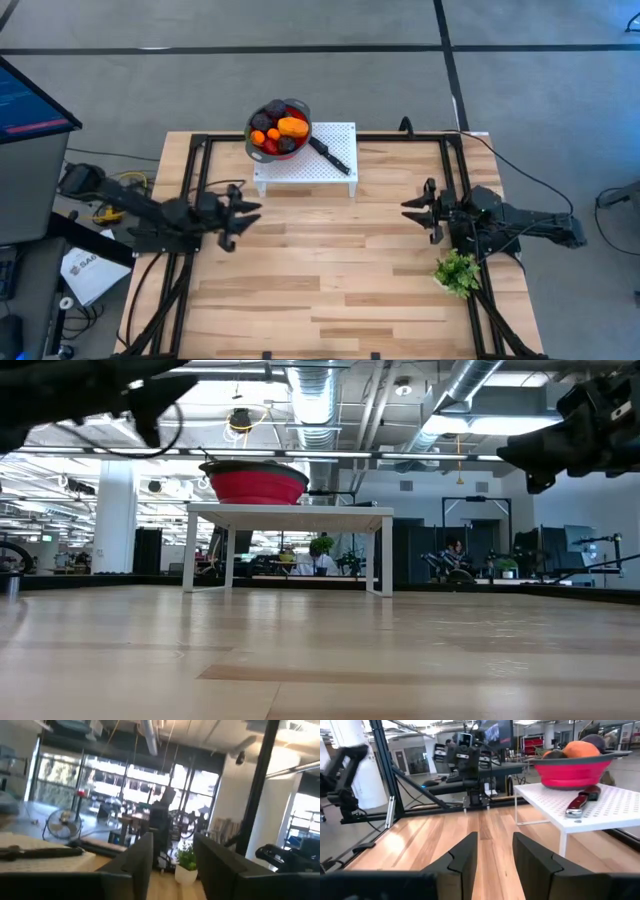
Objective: Pick & Place Fruit
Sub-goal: Return to Home Position
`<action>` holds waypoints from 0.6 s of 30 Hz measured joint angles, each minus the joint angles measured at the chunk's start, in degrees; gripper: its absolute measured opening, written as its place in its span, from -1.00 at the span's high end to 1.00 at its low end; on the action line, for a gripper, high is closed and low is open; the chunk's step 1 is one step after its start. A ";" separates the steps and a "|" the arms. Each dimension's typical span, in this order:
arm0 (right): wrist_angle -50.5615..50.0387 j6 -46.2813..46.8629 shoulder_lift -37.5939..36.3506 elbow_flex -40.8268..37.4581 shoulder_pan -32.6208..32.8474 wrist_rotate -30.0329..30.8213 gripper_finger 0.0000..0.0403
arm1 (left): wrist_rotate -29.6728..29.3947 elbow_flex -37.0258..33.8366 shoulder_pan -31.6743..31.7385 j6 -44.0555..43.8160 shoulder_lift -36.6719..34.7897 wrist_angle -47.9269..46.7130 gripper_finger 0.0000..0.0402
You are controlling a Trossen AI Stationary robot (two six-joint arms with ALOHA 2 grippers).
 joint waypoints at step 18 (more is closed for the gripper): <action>0.01 0.00 0.02 -0.07 0.69 0.04 0.41 | 0.23 -1.80 0.12 4.90 -35.87 -52.85 0.99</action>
